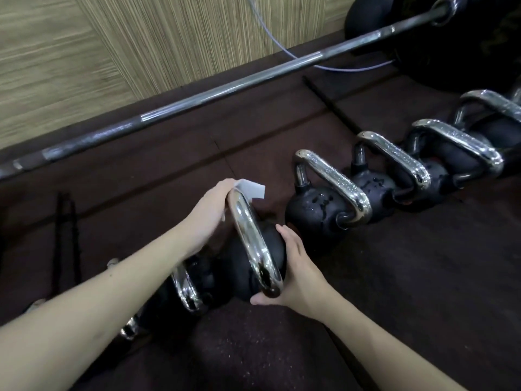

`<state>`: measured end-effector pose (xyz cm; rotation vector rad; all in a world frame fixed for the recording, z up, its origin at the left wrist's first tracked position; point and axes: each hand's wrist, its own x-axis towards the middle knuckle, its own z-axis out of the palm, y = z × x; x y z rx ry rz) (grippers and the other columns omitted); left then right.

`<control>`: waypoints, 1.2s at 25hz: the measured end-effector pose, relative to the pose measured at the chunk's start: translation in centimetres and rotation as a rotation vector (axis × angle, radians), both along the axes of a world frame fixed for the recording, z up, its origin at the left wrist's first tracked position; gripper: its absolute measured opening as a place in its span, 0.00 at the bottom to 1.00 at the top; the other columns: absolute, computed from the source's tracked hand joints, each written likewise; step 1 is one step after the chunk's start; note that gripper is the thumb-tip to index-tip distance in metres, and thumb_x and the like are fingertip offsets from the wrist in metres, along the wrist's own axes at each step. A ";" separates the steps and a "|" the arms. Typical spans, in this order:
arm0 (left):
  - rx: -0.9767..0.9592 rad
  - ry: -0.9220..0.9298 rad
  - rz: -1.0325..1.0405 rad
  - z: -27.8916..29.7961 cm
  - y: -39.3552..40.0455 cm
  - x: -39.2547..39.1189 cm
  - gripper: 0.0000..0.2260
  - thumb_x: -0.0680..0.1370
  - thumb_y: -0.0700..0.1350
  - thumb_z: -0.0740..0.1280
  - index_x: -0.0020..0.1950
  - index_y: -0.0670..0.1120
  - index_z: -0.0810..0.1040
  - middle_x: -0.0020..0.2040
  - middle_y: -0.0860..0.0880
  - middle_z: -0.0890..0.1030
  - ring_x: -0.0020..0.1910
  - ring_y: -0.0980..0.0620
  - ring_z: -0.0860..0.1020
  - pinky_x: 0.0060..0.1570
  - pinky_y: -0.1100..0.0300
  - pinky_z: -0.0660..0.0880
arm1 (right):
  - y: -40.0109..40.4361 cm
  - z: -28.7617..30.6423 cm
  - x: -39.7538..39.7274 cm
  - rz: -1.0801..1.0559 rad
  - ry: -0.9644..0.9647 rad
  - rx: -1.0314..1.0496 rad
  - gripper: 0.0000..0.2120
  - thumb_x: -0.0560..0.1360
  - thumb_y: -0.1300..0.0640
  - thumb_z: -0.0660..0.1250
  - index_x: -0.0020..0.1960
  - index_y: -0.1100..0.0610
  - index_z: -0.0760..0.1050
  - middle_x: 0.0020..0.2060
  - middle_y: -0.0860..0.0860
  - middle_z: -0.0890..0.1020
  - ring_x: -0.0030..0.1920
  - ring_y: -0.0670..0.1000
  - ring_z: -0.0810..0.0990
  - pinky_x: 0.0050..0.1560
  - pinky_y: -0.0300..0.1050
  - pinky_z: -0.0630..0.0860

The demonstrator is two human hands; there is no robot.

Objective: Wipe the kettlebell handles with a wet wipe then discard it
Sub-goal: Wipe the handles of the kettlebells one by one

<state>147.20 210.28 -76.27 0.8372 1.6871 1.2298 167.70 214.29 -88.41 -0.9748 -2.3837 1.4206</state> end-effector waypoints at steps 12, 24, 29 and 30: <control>0.508 1.807 -0.952 -2.3 -7.3 3.5 0.16 0.83 0.50 0.57 0.66 0.49 0.79 0.64 0.49 0.81 0.75 0.42 0.69 0.81 0.40 0.52 | 0.3 -0.5 0.2 0.022 0.006 0.009 0.57 0.67 0.36 0.74 0.84 0.42 0.41 0.83 0.41 0.45 0.83 0.41 0.48 0.82 0.49 0.62; -0.183 0.248 -0.318 1.5 0.8 -2.6 0.18 0.84 0.61 0.63 0.59 0.49 0.83 0.55 0.47 0.85 0.58 0.51 0.83 0.67 0.48 0.74 | 3.6 -0.6 5.1 -0.009 -0.117 0.252 0.47 0.63 0.30 0.78 0.76 0.47 0.67 0.69 0.39 0.69 0.70 0.43 0.71 0.72 0.48 0.73; -0.170 0.244 -0.224 1.7 3.3 -4.3 0.15 0.84 0.51 0.66 0.54 0.41 0.86 0.46 0.40 0.85 0.44 0.52 0.79 0.52 0.48 0.75 | 7.5 -0.9 8.7 -0.434 0.038 0.366 0.31 0.64 0.38 0.81 0.60 0.49 0.75 0.56 0.39 0.71 0.57 0.40 0.75 0.60 0.43 0.78; -0.148 0.321 -0.171 2.0 4.3 -4.2 0.14 0.85 0.49 0.66 0.52 0.42 0.86 0.44 0.46 0.85 0.42 0.55 0.79 0.50 0.52 0.75 | 8.3 -0.7 8.6 -0.445 0.053 0.327 0.36 0.63 0.38 0.83 0.64 0.48 0.73 0.59 0.39 0.70 0.61 0.39 0.74 0.63 0.41 0.77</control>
